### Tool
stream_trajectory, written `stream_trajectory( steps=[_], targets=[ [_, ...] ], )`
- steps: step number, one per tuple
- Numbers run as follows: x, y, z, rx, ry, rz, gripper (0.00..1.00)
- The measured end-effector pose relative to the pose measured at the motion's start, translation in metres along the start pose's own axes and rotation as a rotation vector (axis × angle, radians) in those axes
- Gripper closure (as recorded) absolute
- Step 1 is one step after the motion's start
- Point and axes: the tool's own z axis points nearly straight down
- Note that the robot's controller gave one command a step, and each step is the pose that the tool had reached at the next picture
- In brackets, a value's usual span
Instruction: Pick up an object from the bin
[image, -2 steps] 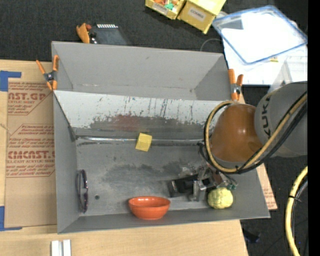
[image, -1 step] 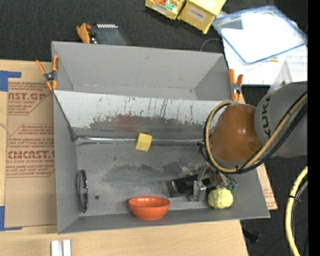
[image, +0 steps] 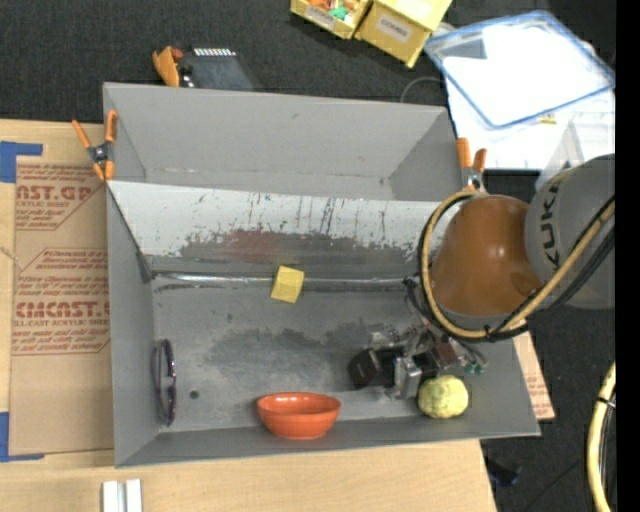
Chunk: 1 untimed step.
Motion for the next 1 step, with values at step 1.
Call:
stream_trajectory(
  steps=[1],
  targets=[
    [-0.0015, -0.0009, -0.0429, 0.003, -0.006, 0.001, 1.00]
  ],
)
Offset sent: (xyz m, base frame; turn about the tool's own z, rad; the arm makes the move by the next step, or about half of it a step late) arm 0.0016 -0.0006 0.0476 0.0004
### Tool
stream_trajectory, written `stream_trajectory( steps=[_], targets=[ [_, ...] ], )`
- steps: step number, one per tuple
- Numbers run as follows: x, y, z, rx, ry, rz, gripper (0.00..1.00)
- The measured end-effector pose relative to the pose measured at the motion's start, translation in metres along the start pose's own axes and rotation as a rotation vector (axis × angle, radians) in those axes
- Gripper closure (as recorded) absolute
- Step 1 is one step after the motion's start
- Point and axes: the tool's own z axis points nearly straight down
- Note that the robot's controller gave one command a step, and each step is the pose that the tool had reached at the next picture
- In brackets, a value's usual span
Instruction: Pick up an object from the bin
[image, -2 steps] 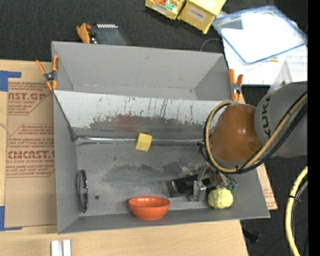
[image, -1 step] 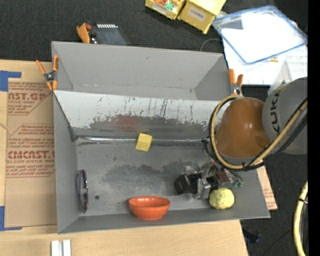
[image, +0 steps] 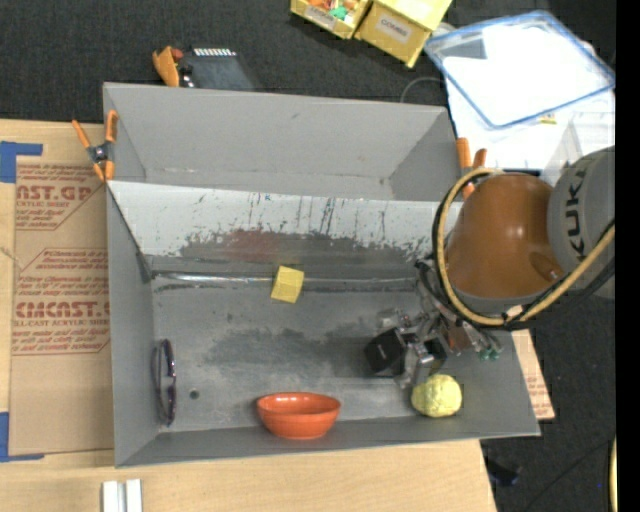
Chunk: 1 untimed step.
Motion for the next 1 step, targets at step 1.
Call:
stream_trajectory(
  steps=[1],
  targets=[
    [-0.0003, 0.0001, -0.0379, 0.000, -0.001, 0.000, 1.00]
  ],
)
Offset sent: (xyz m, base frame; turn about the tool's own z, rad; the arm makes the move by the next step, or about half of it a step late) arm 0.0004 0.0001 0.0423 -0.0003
